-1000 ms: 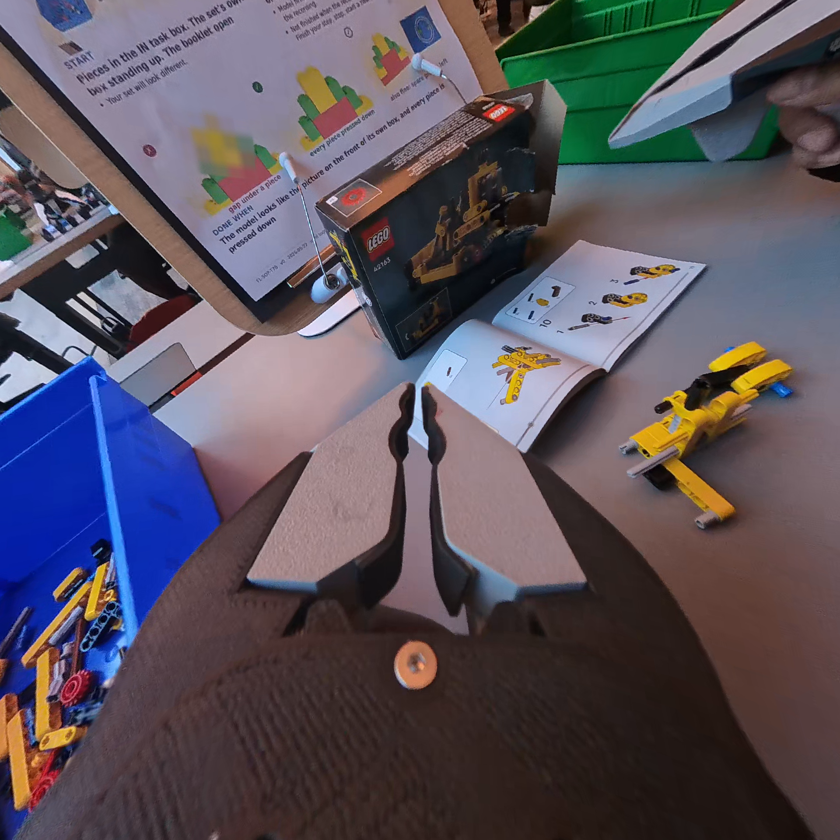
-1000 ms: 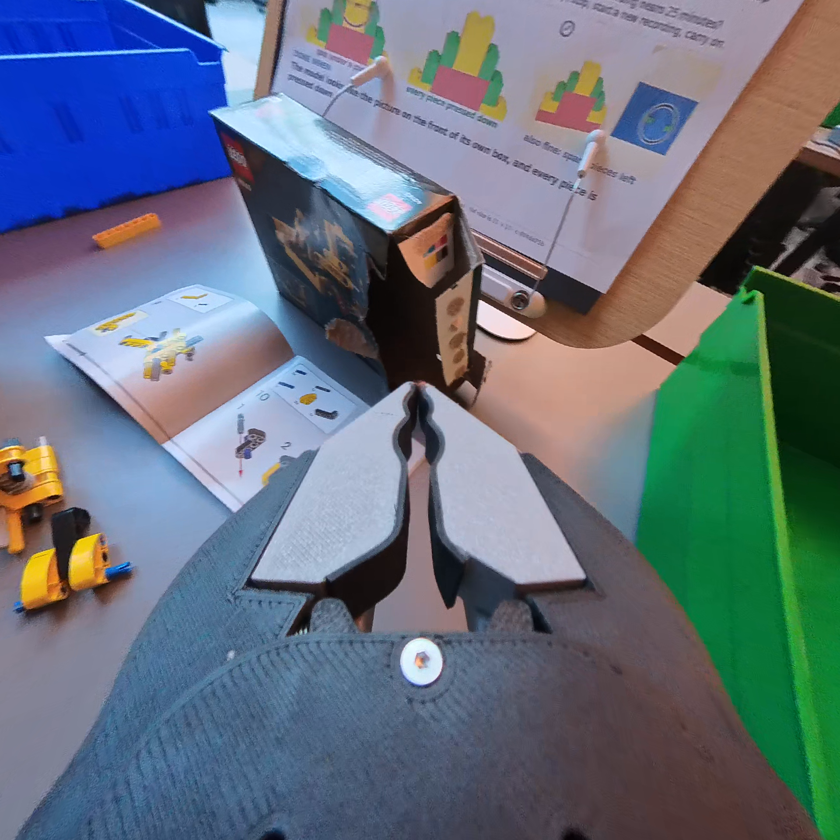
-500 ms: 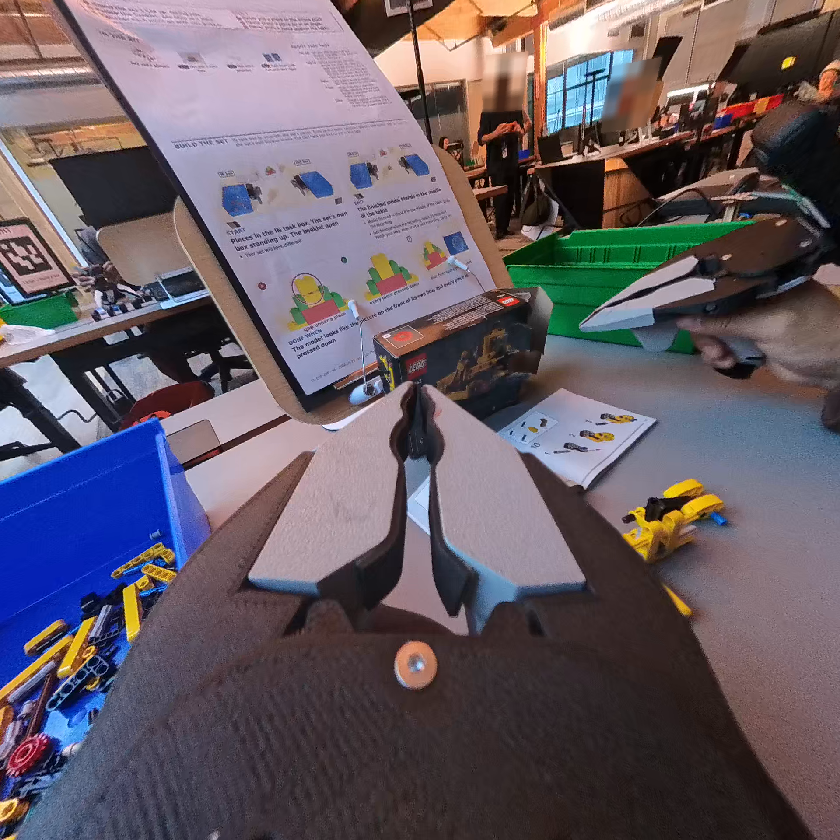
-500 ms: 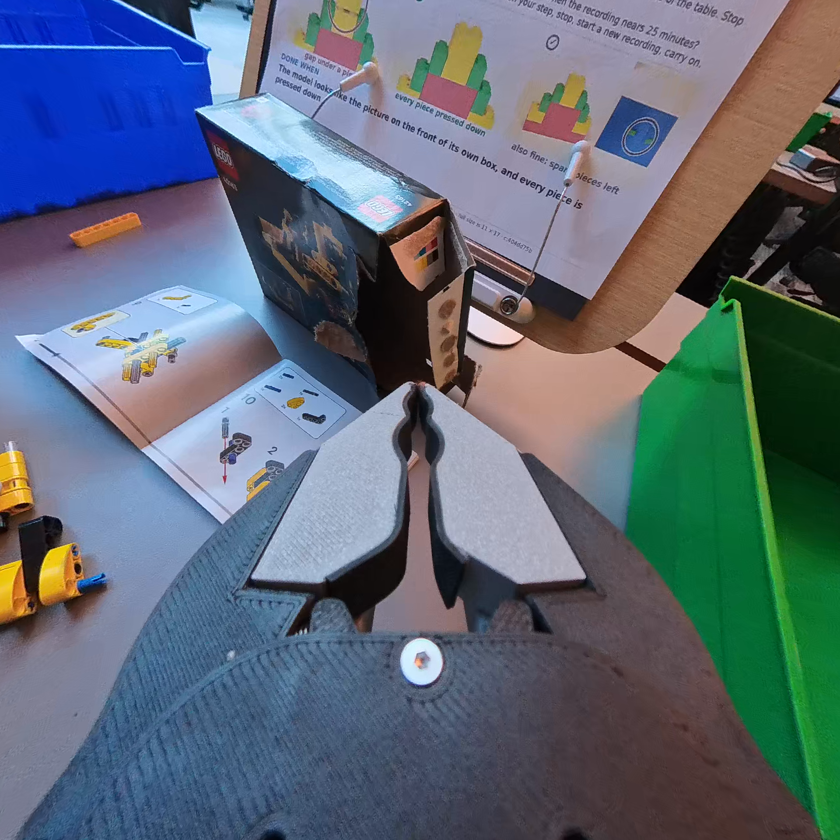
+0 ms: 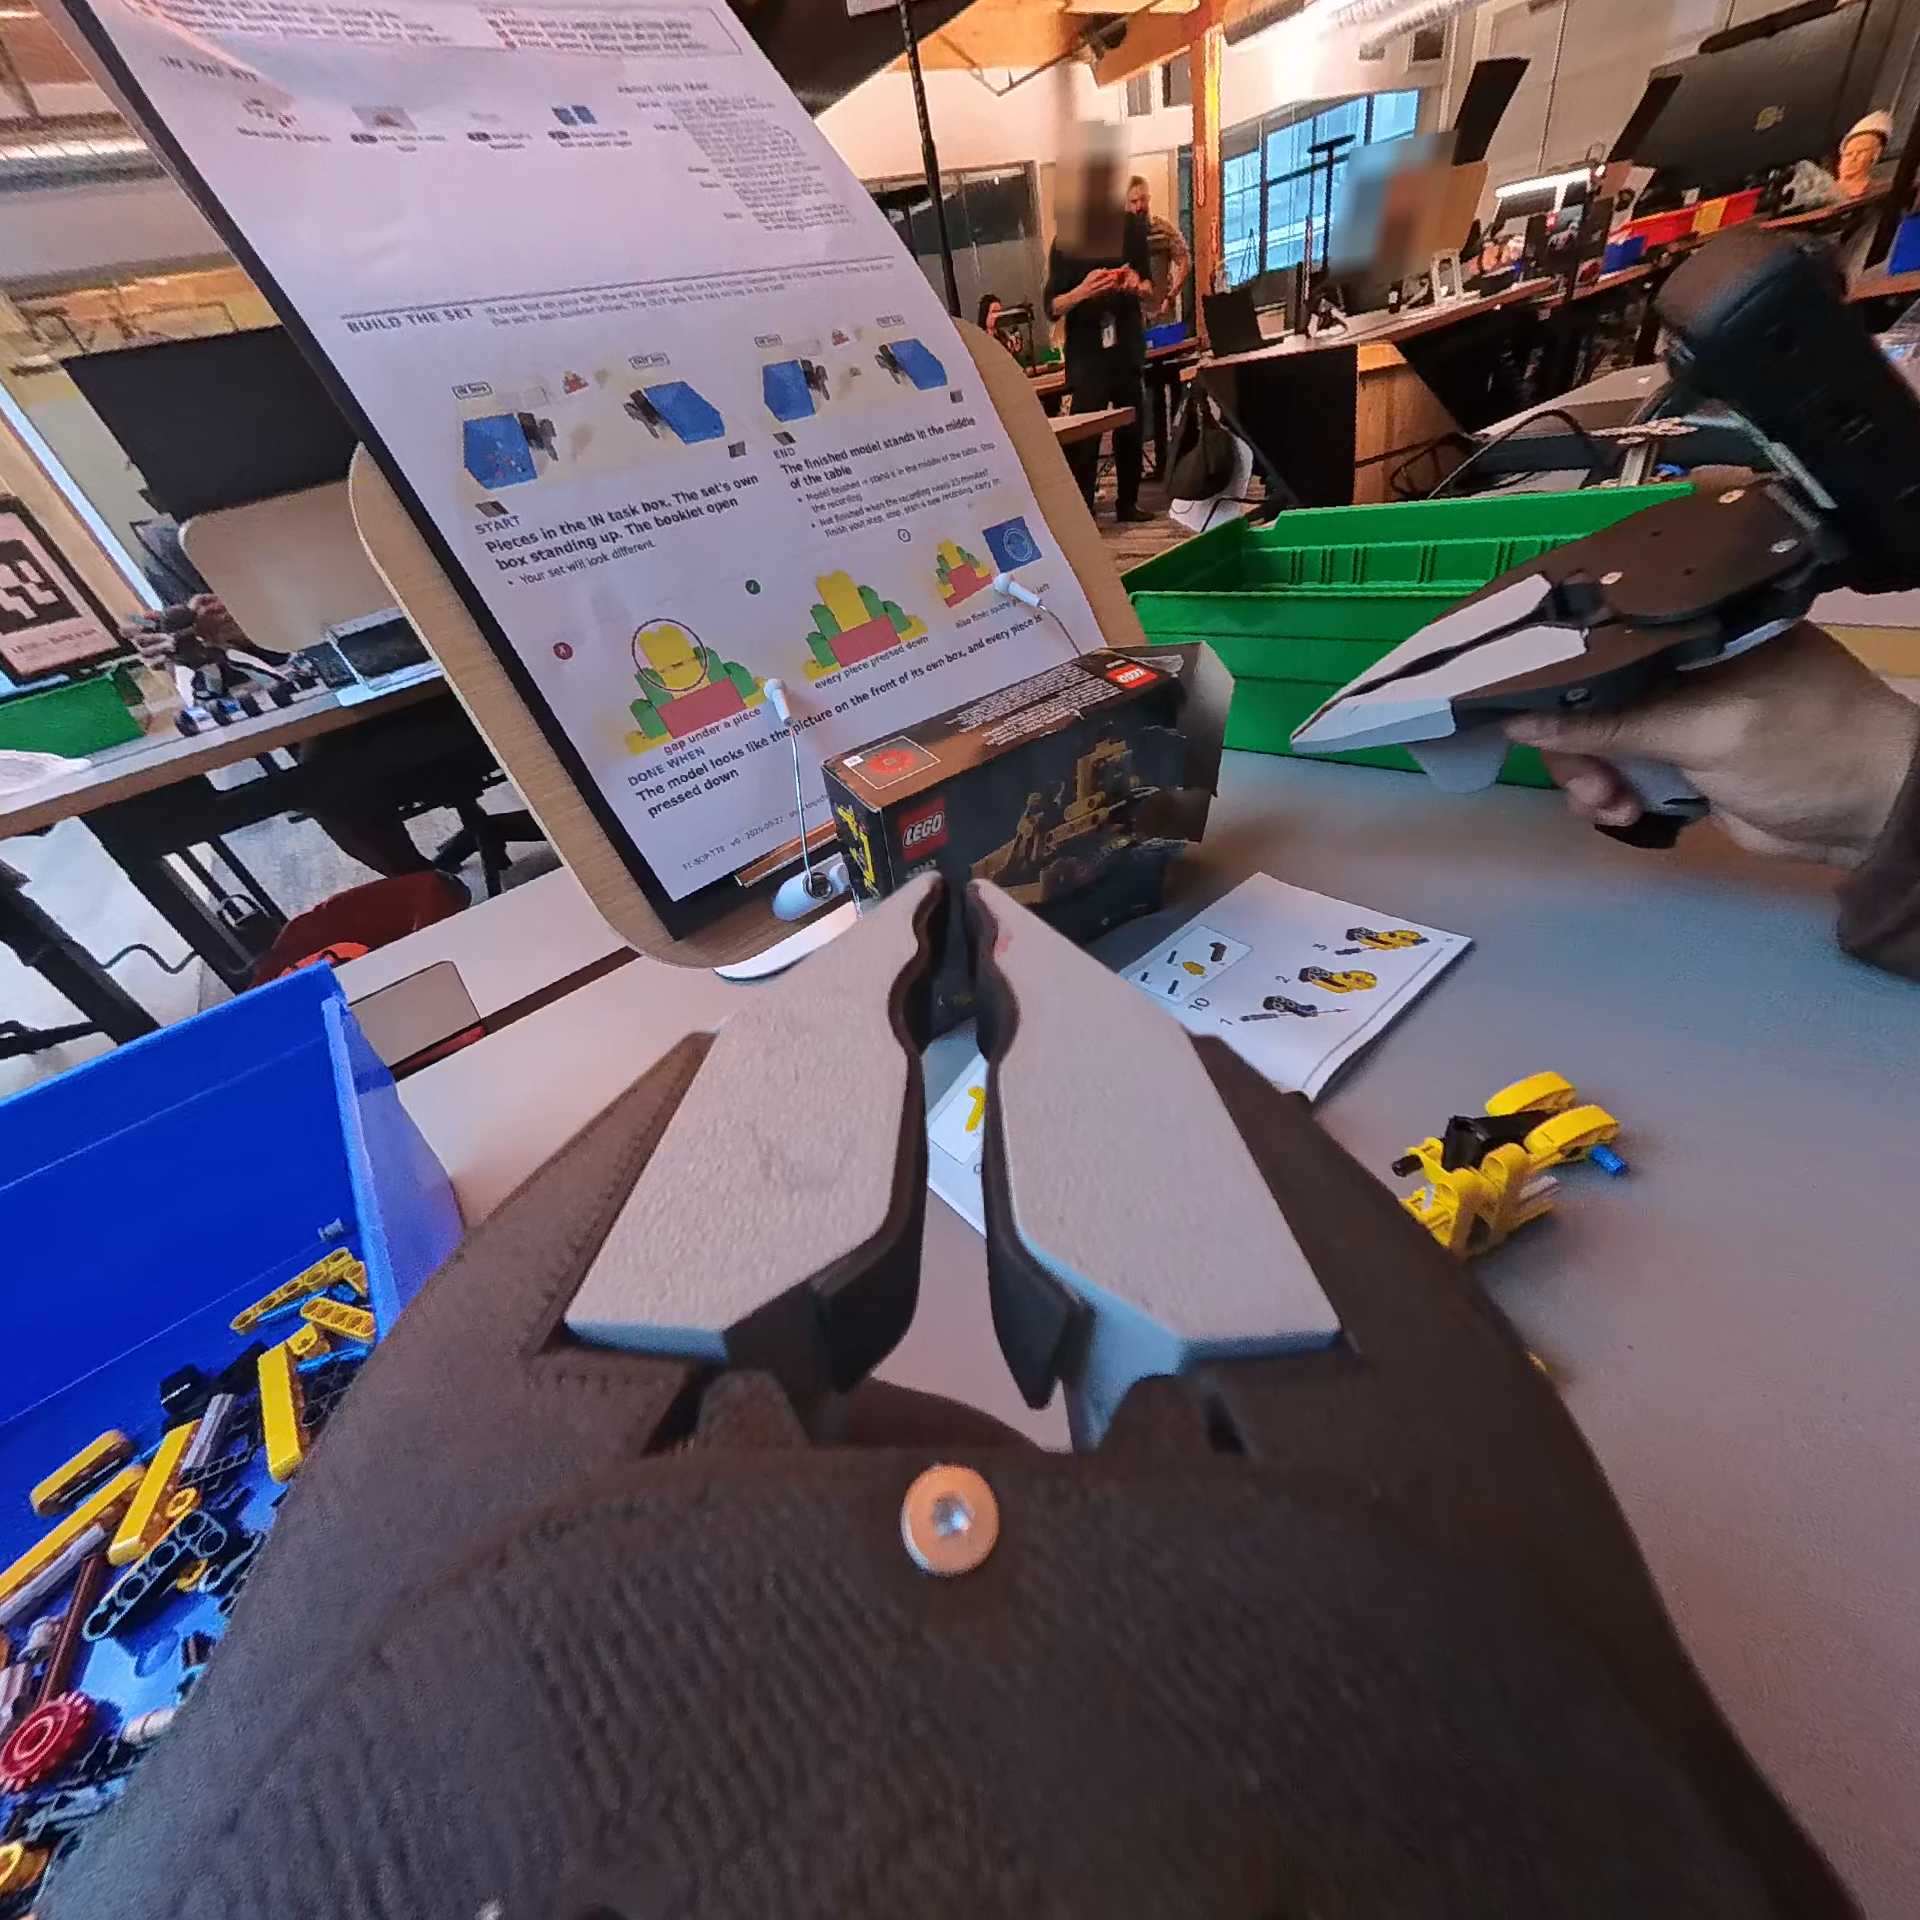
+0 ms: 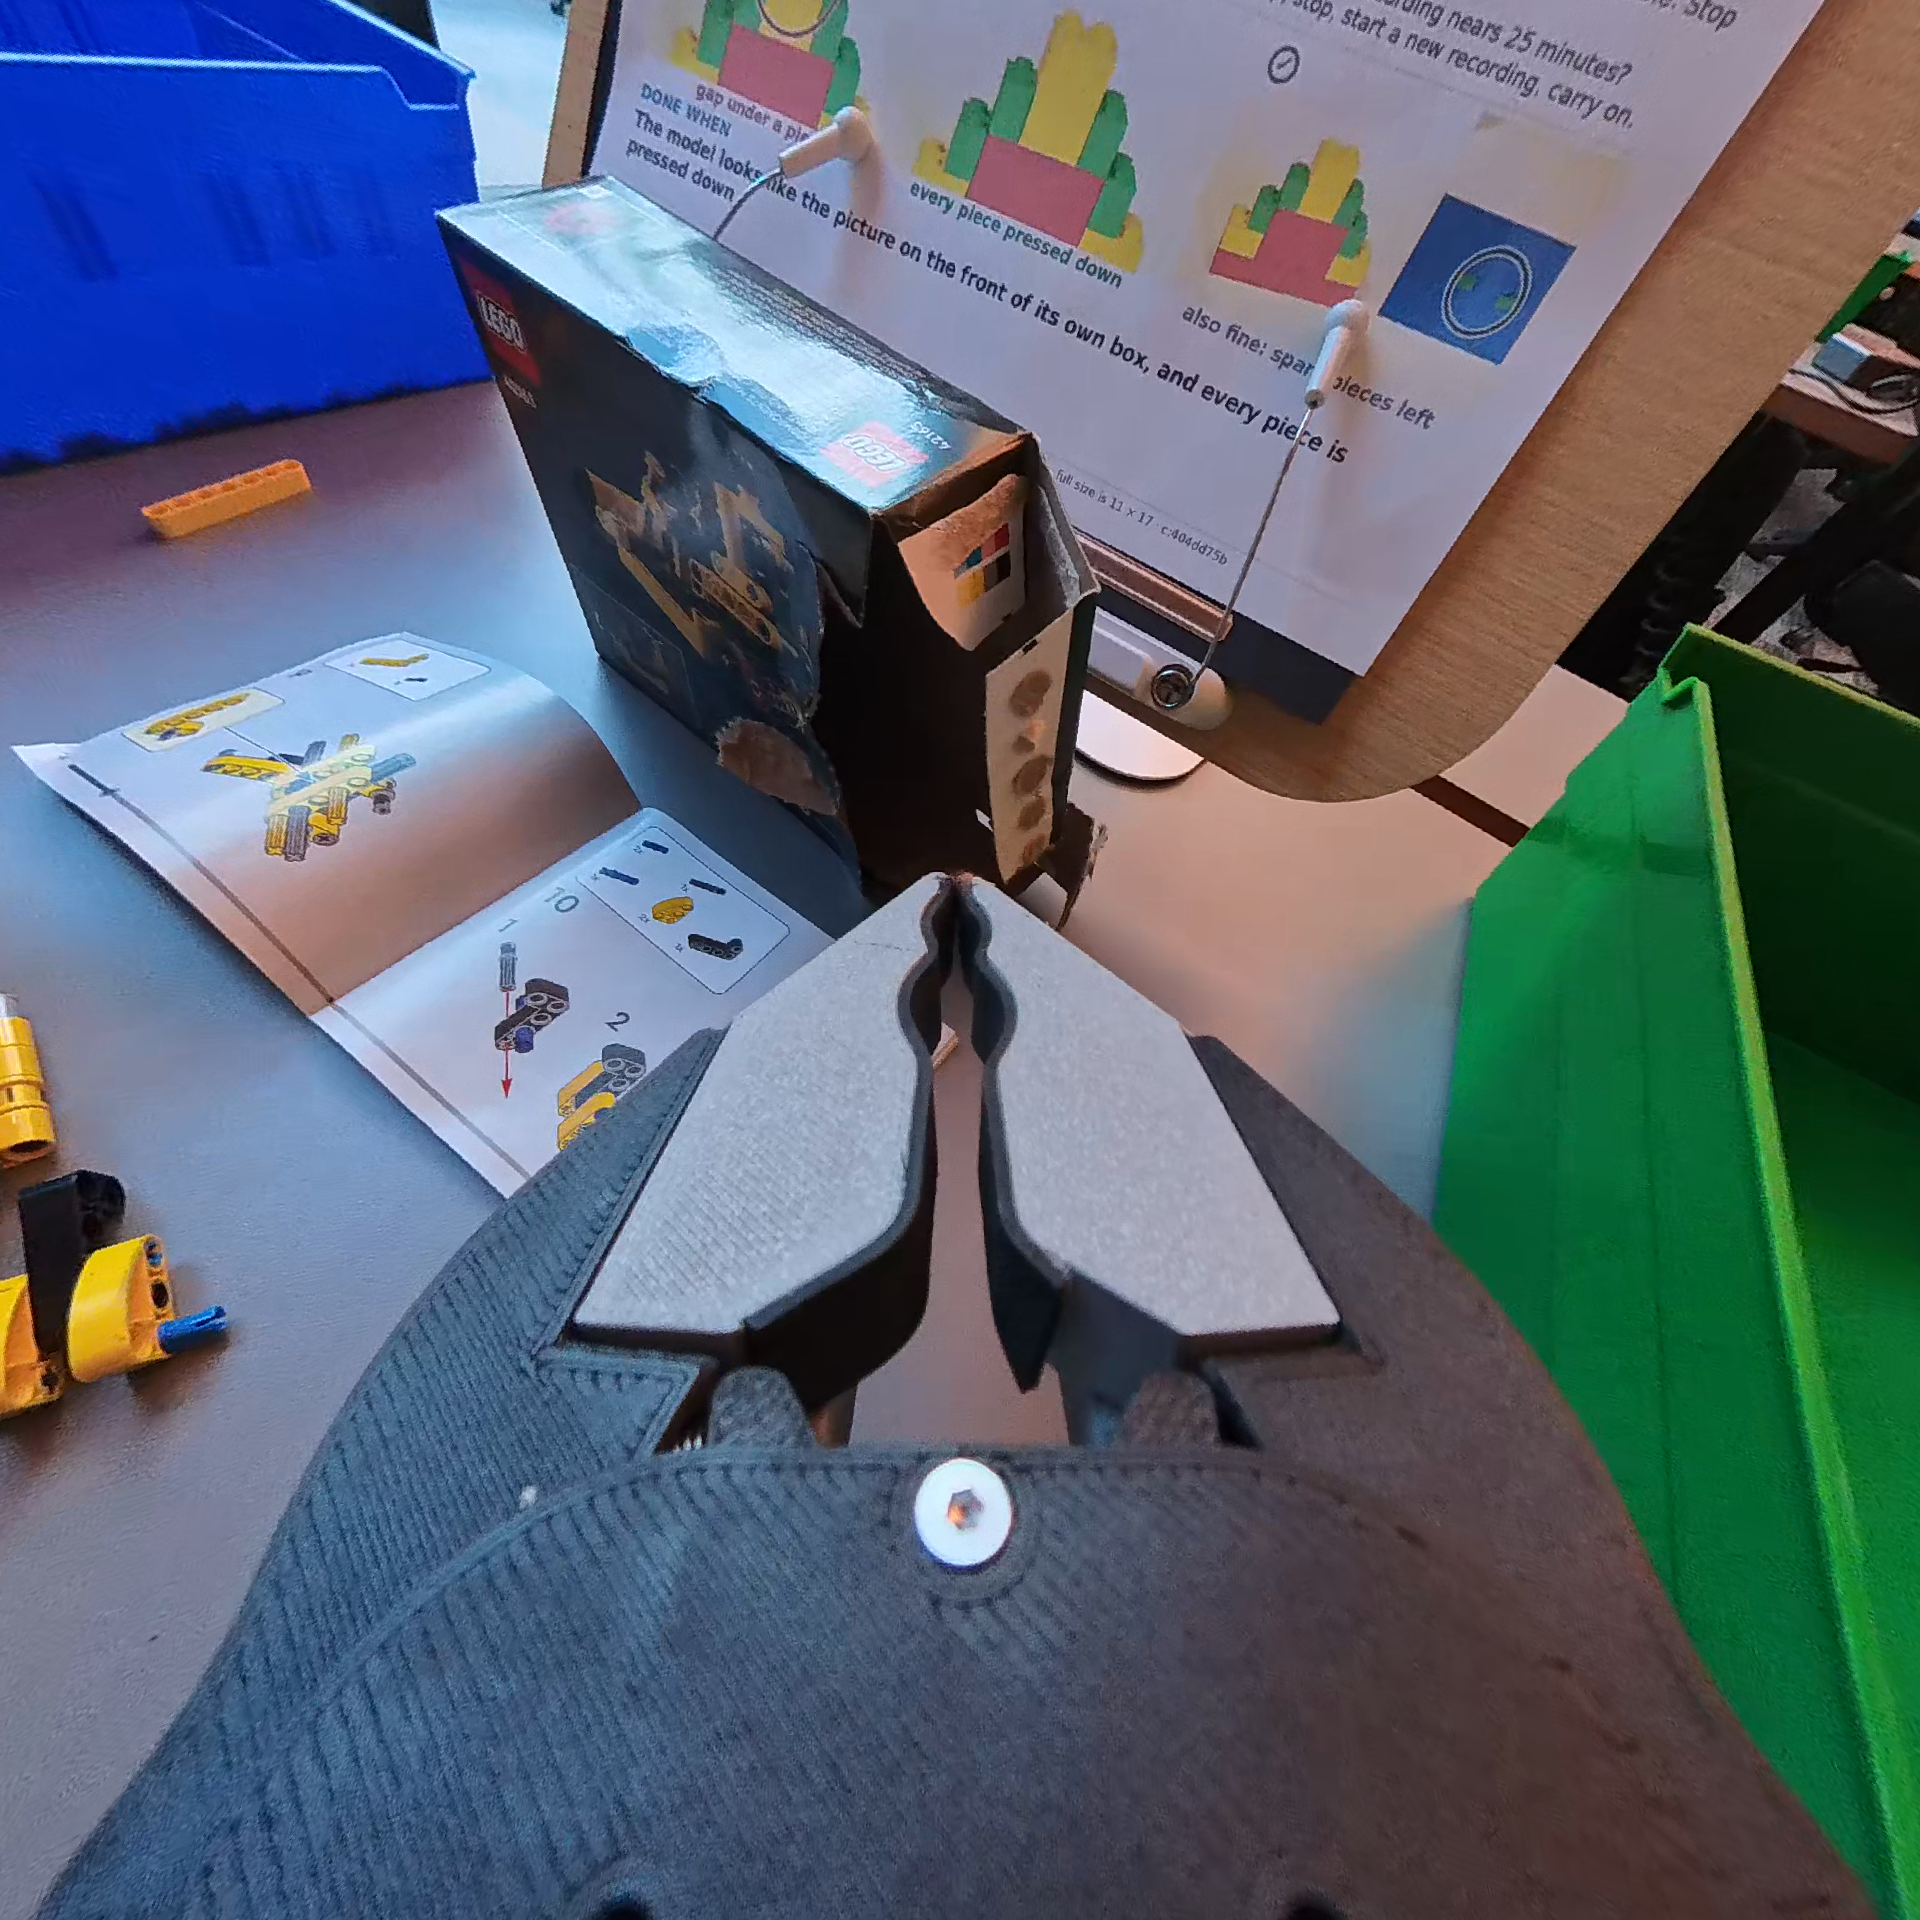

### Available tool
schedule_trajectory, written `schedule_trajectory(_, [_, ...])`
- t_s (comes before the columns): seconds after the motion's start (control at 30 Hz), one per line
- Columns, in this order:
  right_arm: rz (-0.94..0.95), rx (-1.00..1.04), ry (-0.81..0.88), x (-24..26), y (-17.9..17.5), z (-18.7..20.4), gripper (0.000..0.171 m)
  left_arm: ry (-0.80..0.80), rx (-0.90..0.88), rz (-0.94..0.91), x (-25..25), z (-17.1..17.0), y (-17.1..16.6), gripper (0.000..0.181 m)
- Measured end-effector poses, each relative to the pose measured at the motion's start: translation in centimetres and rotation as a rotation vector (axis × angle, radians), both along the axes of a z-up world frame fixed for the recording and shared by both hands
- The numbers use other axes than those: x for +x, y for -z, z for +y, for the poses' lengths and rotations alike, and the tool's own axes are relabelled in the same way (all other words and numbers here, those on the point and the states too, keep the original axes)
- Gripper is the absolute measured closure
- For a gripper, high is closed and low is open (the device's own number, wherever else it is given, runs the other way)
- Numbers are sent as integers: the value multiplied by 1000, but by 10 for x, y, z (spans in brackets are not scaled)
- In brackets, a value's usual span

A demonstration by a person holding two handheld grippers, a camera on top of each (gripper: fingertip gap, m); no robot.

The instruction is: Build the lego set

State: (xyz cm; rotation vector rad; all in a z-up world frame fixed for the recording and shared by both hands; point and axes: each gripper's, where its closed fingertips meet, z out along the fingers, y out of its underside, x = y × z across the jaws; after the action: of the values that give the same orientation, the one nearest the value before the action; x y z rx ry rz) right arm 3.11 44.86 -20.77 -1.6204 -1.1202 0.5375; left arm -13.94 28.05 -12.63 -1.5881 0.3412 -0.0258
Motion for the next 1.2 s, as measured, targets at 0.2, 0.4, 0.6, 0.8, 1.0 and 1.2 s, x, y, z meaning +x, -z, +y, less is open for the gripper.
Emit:
schedule_trajectory(0.2, [-1, 3, -4, -1, -1, -1, 171, -2, -5, 14, 1, 1, 2, 181])
schedule_trajectory(0.4, [-21, 17, -4, -2, 0, -3, 171, 1, -12, 2, 1, 1, 3, 181])
schedule_trajectory(0.6, [-35, 23, -8, -4, 2, -5, 171, -1, -9, -3, 0, 0, 1, 181])
schedule_trajectory(0.8, [-36, 27, -9, -4, 2, -6, 171, -4, -14, 8, 0, 1, 3, 181])
schedule_trajectory(1.0, [-48, 29, -15, -6, 3, -8, 171, -6, -21, 22, 1, 2, 7, 181])
schedule_trajectory(1.2, [-51, 33, -15, -7, 3, -8, 171, -8, -18, 19, 1, 1, 6, 181])
